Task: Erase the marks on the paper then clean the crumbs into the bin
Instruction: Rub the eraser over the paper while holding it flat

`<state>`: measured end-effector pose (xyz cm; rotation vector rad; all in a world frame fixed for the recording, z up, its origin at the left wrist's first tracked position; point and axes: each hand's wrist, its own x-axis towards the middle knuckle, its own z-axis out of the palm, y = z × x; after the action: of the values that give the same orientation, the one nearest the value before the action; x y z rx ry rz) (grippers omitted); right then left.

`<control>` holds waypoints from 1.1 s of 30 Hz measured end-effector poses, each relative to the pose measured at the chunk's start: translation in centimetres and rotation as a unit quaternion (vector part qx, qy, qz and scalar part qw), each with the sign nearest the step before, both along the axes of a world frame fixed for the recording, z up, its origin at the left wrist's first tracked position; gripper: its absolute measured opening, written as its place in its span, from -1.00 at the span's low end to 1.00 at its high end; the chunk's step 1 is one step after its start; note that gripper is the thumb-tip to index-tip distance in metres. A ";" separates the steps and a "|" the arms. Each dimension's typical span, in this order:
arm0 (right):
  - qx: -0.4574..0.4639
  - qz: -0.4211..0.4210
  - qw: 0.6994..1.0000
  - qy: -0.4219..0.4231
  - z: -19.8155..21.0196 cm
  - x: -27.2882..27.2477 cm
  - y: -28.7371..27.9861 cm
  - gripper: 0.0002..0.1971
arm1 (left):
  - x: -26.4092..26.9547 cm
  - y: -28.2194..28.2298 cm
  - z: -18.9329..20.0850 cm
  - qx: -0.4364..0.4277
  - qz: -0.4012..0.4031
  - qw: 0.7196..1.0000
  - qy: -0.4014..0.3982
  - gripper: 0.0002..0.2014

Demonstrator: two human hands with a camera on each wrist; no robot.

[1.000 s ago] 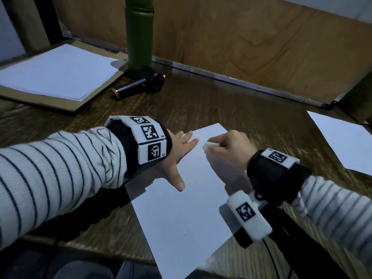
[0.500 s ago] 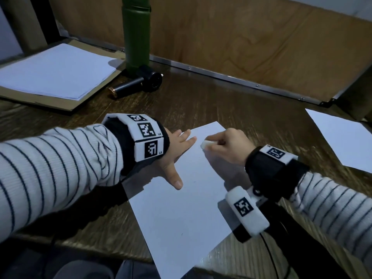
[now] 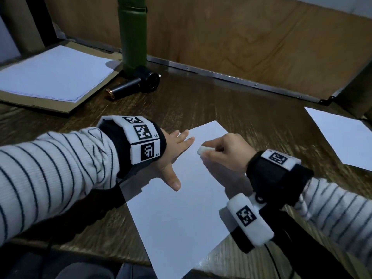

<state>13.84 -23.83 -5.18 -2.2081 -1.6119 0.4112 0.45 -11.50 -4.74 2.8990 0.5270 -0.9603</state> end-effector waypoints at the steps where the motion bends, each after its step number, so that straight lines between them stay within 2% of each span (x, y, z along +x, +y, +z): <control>1: -0.002 0.012 1.000 0.006 -0.1 -0.3 -0.5 -0.82 | 0.0 0.0 0.0 -0.001 -0.001 1.000 -0.002 0.34; 6: -0.083 0.109 0.982 0.127 0.0 -1.6 -3.7 -0.89 | 0.0 0.2 -0.3 -0.010 0.002 1.000 -0.013 0.35; 8: -0.076 0.088 0.987 0.112 0.1 -1.0 -3.0 -0.85 | 0.0 0.2 -0.3 -0.013 0.001 1.000 -0.012 0.35; 12: -0.028 -0.001 0.999 0.031 0.3 0.6 -0.2 -0.85 | 0.1 0.2 -0.2 -0.015 0.003 1.000 -0.012 0.34; 14: -0.032 -0.005 0.999 0.012 0.2 0.4 -0.3 -0.82 | 0.1 0.1 -0.2 -0.014 0.003 1.000 -0.014 0.34; 16: -0.047 0.035 0.998 0.021 0.0 -0.4 -1.6 -0.84 | -0.1 0.2 -0.3 -0.014 0.003 1.000 -0.024 0.33; 20: -0.104 0.122 0.979 0.124 -0.1 -1.7 -4.4 -0.90 | -0.1 0.4 -0.4 -0.019 0.004 0.999 -0.027 0.34; 23: -0.092 0.112 0.984 0.102 0.2 -1.5 -3.3 -0.88 | 0.0 0.3 -0.3 -0.017 0.003 1.000 -0.022 0.34; 29: -0.020 -0.032 0.999 -0.009 0.2 0.7 2.1 -0.81 | -0.1 0.3 -0.5 -0.015 0.004 0.999 -0.031 0.39; 31: -0.024 -0.019 0.999 -0.024 0.0 -0.2 1.4 -0.83 | -0.2 0.3 -0.7 -0.018 0.006 0.999 -0.037 0.35; 33: -0.030 0.060 0.998 -0.009 0.1 -2.1 -0.5 -0.83 | -0.2 0.3 -0.8 -0.016 0.003 0.999 -0.046 0.33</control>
<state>11.76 -24.37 -5.04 -2.1705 -1.7690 0.4808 0.29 -11.25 -5.57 2.8952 0.5086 -0.8209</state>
